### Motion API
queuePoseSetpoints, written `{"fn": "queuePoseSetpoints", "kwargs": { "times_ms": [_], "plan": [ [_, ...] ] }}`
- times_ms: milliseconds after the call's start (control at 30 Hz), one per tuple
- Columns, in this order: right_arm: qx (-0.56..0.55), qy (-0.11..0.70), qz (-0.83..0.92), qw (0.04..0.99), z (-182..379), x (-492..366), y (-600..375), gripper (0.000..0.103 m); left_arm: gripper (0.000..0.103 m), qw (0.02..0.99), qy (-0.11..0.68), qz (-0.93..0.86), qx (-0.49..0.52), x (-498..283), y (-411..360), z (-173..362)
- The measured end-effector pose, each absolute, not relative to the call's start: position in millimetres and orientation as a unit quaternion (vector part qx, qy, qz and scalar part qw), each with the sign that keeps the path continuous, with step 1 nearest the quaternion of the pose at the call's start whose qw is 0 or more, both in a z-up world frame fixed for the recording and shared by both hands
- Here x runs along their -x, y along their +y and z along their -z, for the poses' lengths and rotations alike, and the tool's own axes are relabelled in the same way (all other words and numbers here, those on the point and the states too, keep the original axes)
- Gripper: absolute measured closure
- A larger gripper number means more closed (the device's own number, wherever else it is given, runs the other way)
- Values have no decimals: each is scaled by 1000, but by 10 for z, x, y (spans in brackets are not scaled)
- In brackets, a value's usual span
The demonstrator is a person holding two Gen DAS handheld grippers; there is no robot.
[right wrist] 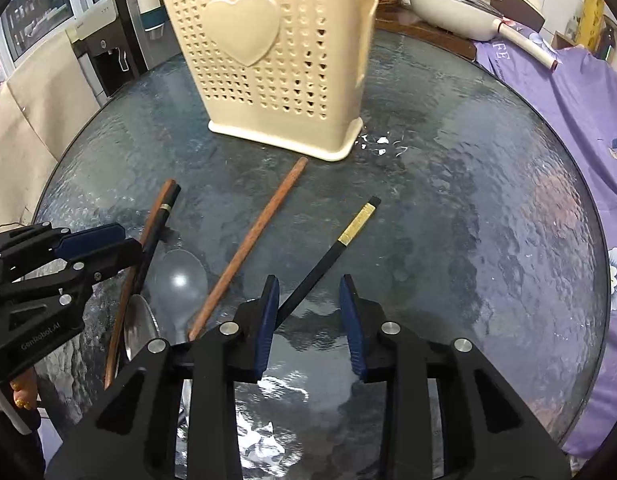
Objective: Organize utensils
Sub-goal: 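Close the right tool on a black-and-gold chopstick while the left tool grasps a wooden chopstick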
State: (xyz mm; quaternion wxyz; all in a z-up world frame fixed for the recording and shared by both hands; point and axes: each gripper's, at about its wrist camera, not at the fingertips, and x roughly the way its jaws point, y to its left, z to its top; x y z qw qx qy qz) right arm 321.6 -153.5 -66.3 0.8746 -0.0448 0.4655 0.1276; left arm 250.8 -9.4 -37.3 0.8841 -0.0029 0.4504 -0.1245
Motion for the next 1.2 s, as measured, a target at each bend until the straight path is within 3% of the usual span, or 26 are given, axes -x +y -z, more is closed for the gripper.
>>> {"fn": "queuePoseSetpoints", "kwargs": {
  "times_ms": [267,467,833,1200],
  "plan": [
    [15,462,-136,876,655,-3234,-1618,71,81,885,451,110,-22,-2637,-170,367],
    [27,461,-130,877,649,-3241,-1648,71,91,882,459,104,-36,-2722,-77,374],
    [-9,474,-113,873,628,-3406,-1654,71,92,879,461,101,-59,-2851,-147,368],
    [-9,481,-66,874,612,-3633,-1476,87,93,877,467,93,-58,-3026,-180,359]
  ]
}}
